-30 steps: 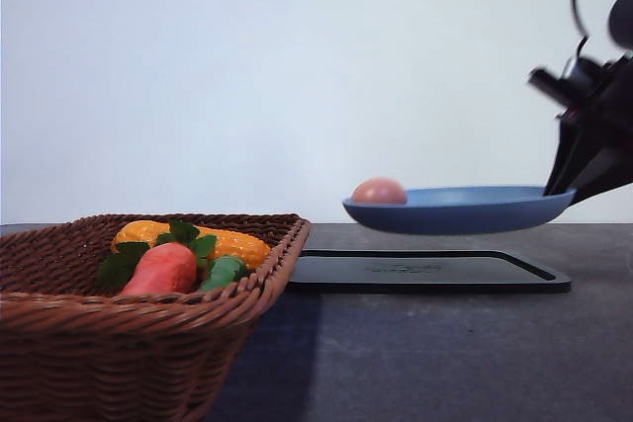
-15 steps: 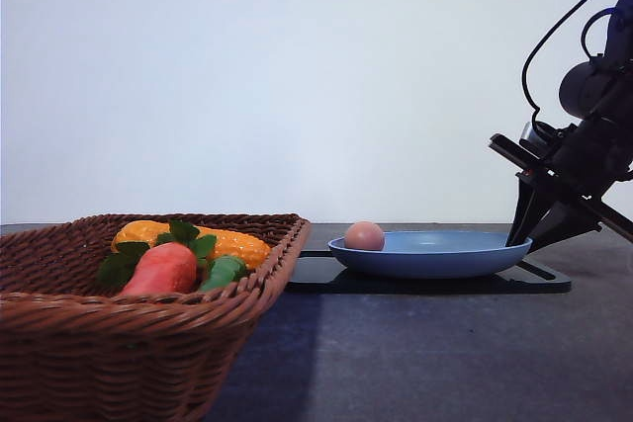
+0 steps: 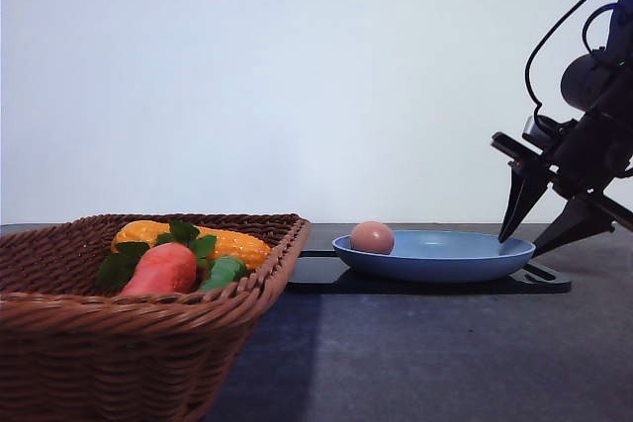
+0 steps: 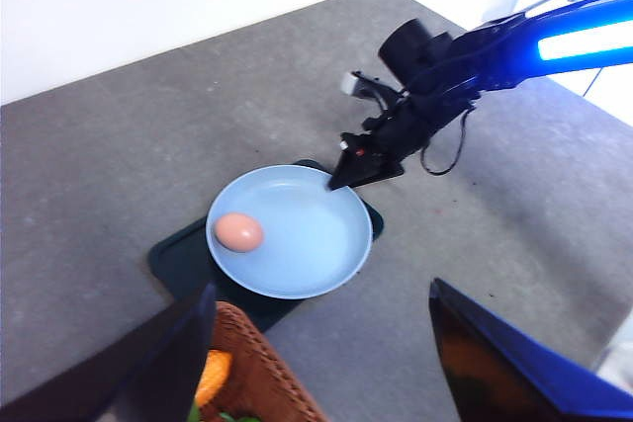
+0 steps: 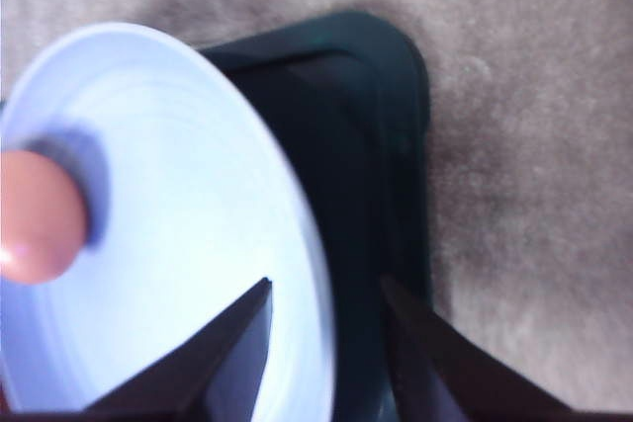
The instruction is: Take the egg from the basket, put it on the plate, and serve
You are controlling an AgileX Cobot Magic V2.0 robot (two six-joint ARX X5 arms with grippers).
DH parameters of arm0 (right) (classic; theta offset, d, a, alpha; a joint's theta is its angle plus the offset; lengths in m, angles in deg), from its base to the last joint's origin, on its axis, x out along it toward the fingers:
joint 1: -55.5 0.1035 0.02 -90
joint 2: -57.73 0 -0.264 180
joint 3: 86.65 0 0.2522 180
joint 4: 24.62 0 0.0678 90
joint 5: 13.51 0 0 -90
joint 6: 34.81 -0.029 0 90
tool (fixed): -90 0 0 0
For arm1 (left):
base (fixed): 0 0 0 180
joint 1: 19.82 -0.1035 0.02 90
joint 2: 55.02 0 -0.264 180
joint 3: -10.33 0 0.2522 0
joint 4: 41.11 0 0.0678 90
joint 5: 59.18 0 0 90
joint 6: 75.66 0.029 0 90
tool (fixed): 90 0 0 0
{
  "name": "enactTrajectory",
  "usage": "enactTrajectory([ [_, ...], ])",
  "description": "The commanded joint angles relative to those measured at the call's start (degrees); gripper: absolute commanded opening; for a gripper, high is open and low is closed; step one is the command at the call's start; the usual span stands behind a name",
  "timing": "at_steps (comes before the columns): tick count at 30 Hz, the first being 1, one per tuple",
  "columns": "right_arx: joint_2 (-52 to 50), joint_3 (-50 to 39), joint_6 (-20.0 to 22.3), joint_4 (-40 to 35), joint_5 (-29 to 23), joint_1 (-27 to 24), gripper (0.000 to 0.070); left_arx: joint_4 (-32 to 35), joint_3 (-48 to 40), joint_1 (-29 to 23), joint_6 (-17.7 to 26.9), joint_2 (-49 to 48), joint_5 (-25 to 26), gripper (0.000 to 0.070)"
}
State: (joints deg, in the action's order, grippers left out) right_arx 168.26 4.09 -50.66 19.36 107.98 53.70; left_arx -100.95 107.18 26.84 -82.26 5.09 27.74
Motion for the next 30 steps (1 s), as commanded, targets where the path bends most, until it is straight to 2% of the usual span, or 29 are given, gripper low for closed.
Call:
enactTrajectory([
  [1,-2.4,1.9,0.4,0.2,0.0,-1.1,0.0222,1.0,1.1,0.2,1.5,0.9,-2.3,0.0402],
  [3,-5.5,1.9,0.4,1.3,-0.1,-1.9,0.0192,1.2,1.1,0.1,1.7,1.3,-5.5,0.0346],
  [8,-15.5,1.9,2.8,6.0,-1.8,-2.5,0.002,1.5,1.1,-0.5,6.3,4.4,-12.3,0.0129],
  [10,-20.0,1.8,4.2,8.3,-3.7,-1.9,0.0,1.7,1.1,-1.4,8.2,6.2,-13.0,0.0033],
  [11,-22.3,1.8,4.8,9.4,-4.8,-1.3,0.0,1.9,1.1,-1.9,9.1,7.1,-13.1,0.0008],
  [16,-33.0,1.8,7.7,14.7,-12.3,5.3,0.0,1.9,1.1,-6.6,10.7,11.5,-13.1,0.0],
  [24,-46.2,0.4,9.6,19.2,-28.7,18.5,0.0,2.0,-0.7,-20.0,10.4,12.5,-12.8,0.0],
  [27,-49.9,-1.6,9.6,18.3,-33.3,22.3,0.0,3.5,-2.8,-24.5,9.8,10.3,-8.9,0.0],
  [30,-54.0,-6.6,9.6,14.1,-35.8,24.9,0.0,7.4,-6.8,-27.2,8.6,6.7,-4.2,0.0],
])
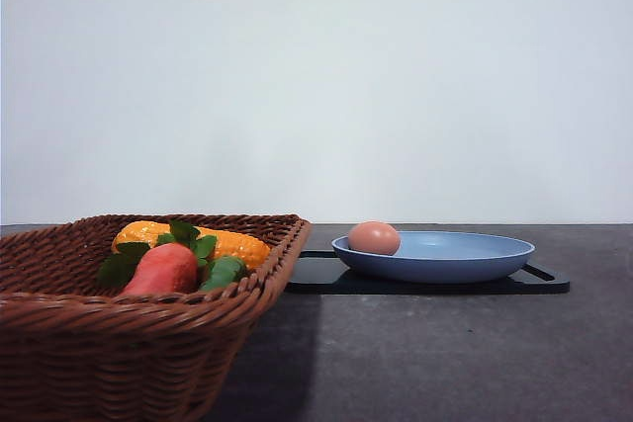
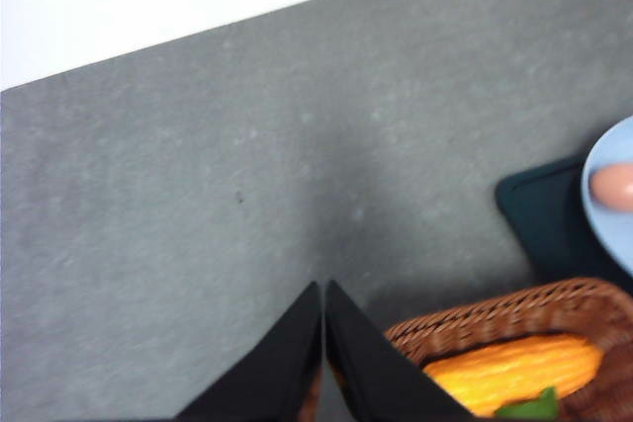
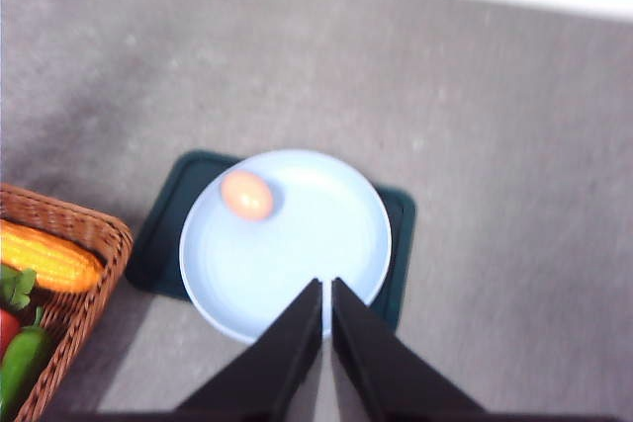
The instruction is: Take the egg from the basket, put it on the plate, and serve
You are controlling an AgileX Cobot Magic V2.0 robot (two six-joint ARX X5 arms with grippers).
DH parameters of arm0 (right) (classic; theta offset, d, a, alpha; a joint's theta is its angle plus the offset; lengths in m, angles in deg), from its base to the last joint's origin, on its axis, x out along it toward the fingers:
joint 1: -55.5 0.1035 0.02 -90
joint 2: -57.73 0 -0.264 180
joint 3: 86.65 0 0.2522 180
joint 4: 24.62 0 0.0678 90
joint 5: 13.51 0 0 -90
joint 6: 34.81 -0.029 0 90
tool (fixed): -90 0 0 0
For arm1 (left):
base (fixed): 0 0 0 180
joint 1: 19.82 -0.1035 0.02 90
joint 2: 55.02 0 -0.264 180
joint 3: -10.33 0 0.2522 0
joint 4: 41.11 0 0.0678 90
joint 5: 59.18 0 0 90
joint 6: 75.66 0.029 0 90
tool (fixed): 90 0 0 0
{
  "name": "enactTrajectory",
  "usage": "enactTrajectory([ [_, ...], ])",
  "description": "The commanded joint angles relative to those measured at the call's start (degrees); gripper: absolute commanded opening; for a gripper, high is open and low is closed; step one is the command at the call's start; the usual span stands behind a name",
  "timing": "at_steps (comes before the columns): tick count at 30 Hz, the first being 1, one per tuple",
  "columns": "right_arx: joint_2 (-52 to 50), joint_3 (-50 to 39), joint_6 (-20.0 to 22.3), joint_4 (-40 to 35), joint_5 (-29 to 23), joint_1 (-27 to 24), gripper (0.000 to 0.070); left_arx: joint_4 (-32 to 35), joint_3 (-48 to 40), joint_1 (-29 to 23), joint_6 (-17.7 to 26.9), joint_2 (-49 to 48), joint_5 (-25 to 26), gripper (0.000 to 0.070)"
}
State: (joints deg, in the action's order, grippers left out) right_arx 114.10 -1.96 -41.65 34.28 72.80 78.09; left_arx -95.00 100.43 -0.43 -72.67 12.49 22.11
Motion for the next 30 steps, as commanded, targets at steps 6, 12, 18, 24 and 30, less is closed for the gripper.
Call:
enactTrajectory([
  [6,-8.3,-17.7,0.6,-17.2,-0.9,3.0,0.0,12.7,-13.9,-0.3,-3.3,-10.5,2.4,0.0],
  [12,-13.8,-36.8,0.9,-39.3,-0.9,3.2,0.0,21.4,-30.0,0.8,-7.0,-21.8,2.5,0.0],
  [18,-14.9,-47.0,0.8,-48.7,-0.9,3.1,0.0,21.5,-38.7,1.0,-11.9,-29.4,2.5,0.0],
  [24,-14.9,-47.2,0.9,-46.4,-0.9,3.1,0.0,18.6,-38.7,1.0,-13.1,-29.8,2.5,0.0],
  [30,-14.9,-47.2,0.9,-46.4,-0.9,3.1,0.0,19.1,-38.7,1.0,-13.1,-29.7,2.5,0.0],
])
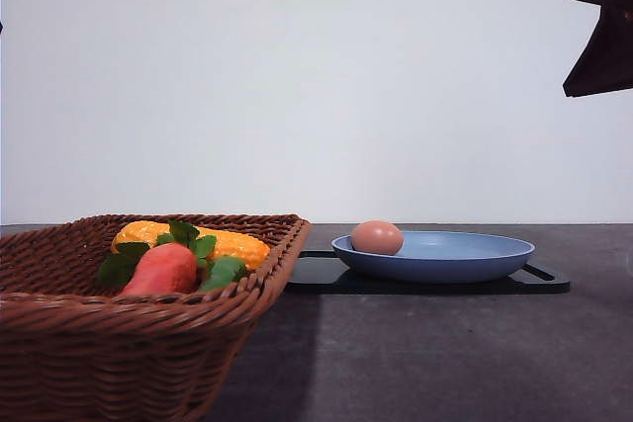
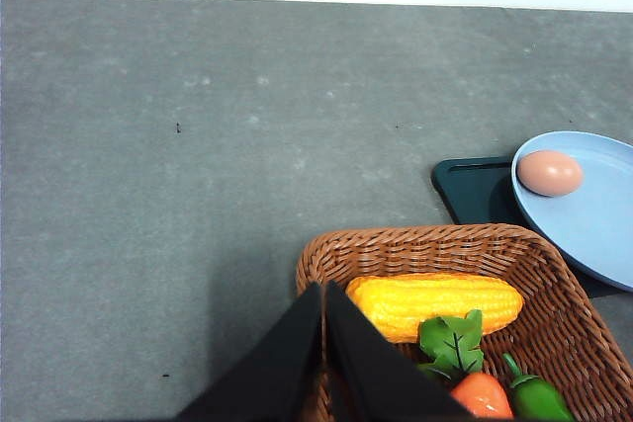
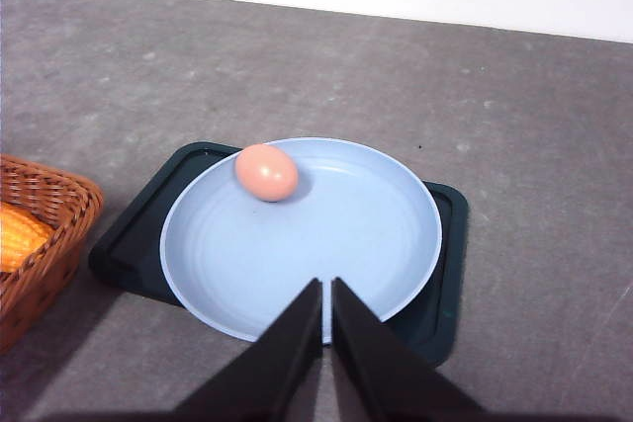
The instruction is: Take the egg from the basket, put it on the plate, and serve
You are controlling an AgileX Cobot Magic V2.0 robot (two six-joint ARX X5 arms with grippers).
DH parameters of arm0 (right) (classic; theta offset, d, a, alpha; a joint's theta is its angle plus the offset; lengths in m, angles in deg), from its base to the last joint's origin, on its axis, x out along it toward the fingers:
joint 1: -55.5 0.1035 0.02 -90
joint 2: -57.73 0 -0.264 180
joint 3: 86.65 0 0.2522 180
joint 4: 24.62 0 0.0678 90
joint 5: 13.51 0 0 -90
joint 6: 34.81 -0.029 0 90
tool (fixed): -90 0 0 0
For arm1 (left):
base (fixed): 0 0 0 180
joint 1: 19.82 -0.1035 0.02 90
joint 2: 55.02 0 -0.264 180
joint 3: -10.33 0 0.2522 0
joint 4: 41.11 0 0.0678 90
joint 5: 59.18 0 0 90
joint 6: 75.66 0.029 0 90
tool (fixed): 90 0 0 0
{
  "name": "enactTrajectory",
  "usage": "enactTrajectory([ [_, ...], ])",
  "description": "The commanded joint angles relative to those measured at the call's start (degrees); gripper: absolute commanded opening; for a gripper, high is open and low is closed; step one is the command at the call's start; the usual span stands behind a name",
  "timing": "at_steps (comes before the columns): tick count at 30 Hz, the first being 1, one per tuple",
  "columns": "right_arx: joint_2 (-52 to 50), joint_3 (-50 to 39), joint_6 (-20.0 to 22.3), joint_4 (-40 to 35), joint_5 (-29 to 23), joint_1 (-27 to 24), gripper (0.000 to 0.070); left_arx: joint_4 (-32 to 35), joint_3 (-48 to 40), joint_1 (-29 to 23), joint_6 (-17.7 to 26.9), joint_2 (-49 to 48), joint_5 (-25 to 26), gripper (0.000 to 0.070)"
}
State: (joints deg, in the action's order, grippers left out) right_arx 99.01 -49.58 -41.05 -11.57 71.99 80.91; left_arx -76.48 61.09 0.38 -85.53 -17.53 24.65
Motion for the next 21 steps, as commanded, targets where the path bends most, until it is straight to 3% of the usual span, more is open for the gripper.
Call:
enactTrajectory([
  [1,0.2,0.4,0.3,-0.6,-0.1,0.3,0.0,0.6,0.7,0.2,-0.3,0.3,0.0,0.0],
  [8,0.2,0.4,0.3,-0.6,-0.1,0.3,0.0,-0.8,0.7,0.3,-0.2,-2.9,0.0,0.0],
  [12,0.2,0.4,0.3,-0.6,-0.1,0.3,0.0,-2.8,0.6,-0.7,4.5,-12.0,0.0,0.0],
  [21,0.2,0.4,0.3,-0.6,-0.1,0.3,0.0,-2.1,-2.6,-13.9,6.0,-25.6,0.0,0.0],
])
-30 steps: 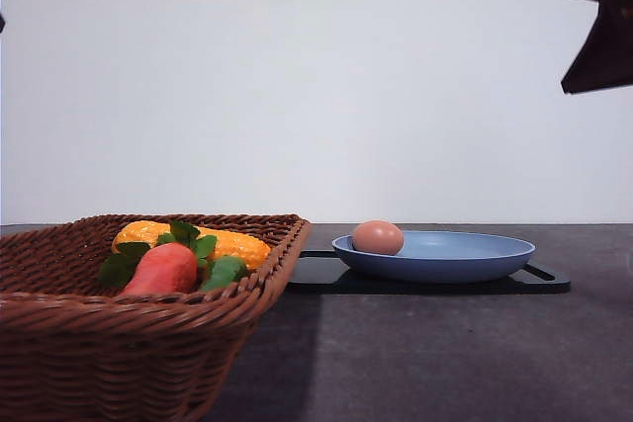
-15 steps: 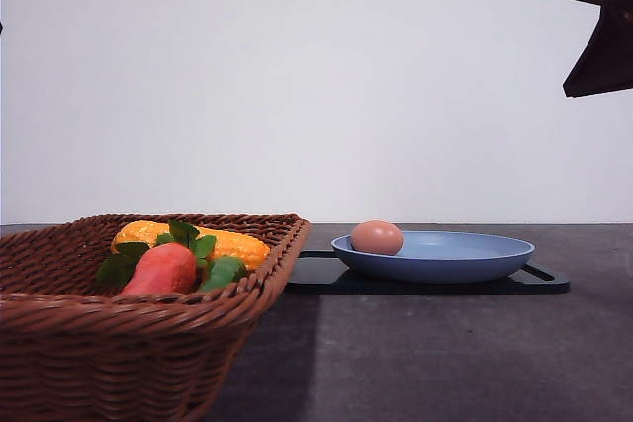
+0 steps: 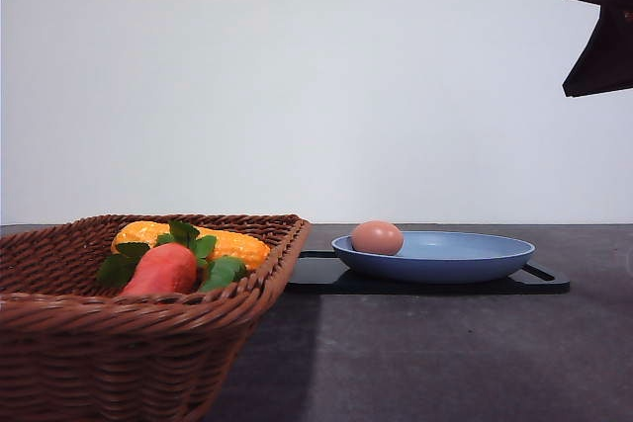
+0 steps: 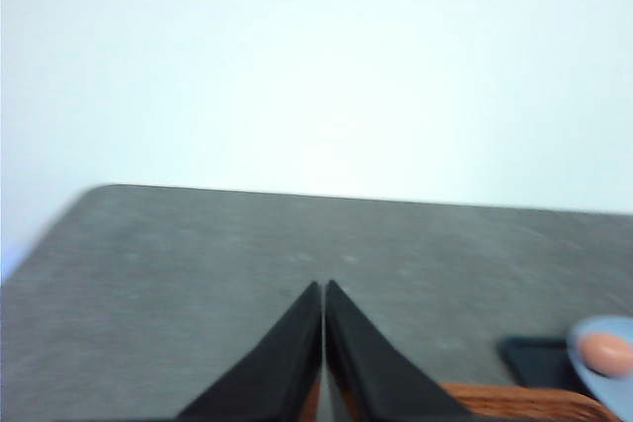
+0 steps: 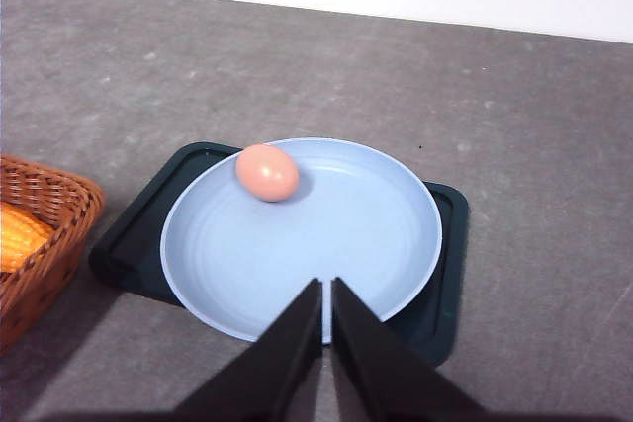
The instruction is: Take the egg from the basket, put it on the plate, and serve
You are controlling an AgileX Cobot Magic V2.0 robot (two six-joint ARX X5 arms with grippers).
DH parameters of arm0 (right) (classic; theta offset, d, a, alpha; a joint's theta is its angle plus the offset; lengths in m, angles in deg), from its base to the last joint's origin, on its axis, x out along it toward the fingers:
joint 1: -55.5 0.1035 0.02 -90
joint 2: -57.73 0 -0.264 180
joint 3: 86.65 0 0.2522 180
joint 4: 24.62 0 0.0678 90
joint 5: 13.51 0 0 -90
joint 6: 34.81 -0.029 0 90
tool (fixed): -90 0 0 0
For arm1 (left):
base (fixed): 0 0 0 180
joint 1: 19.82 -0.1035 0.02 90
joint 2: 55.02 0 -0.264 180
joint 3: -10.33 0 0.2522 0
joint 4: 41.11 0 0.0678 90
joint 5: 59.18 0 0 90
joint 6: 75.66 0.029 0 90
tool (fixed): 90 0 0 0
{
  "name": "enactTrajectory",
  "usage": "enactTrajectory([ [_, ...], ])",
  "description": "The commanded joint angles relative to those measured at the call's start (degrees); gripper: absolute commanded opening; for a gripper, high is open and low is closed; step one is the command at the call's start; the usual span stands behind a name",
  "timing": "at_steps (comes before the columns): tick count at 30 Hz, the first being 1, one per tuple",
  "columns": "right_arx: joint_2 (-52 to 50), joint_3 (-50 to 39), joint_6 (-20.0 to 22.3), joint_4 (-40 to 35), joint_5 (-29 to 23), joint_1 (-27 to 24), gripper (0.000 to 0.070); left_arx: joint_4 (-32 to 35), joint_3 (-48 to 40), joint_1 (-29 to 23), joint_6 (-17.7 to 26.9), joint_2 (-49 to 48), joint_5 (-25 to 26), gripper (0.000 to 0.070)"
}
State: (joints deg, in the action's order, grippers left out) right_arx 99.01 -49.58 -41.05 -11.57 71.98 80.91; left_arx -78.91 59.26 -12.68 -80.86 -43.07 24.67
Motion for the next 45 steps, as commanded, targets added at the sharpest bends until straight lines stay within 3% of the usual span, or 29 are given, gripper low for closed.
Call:
enactTrajectory([
  [1,0.2,0.4,0.3,-0.6,-0.1,0.3,0.0,1.0,-1.8,-2.1,1.4,-0.6,-0.1,0.0],
  [9,0.2,0.4,0.3,-0.6,-0.1,0.3,0.0,13.2,-16.0,-7.0,-0.4,-5.8,0.2,0.0],
  [18,0.2,0.4,0.3,-0.6,-0.1,0.3,0.0,13.7,-28.6,-7.2,-3.5,-11.7,0.2,0.0],
  [45,0.2,0.4,0.3,-0.6,-0.1,0.3,0.0,9.0,-33.3,-7.2,-3.5,-11.8,0.2,0.0],
])
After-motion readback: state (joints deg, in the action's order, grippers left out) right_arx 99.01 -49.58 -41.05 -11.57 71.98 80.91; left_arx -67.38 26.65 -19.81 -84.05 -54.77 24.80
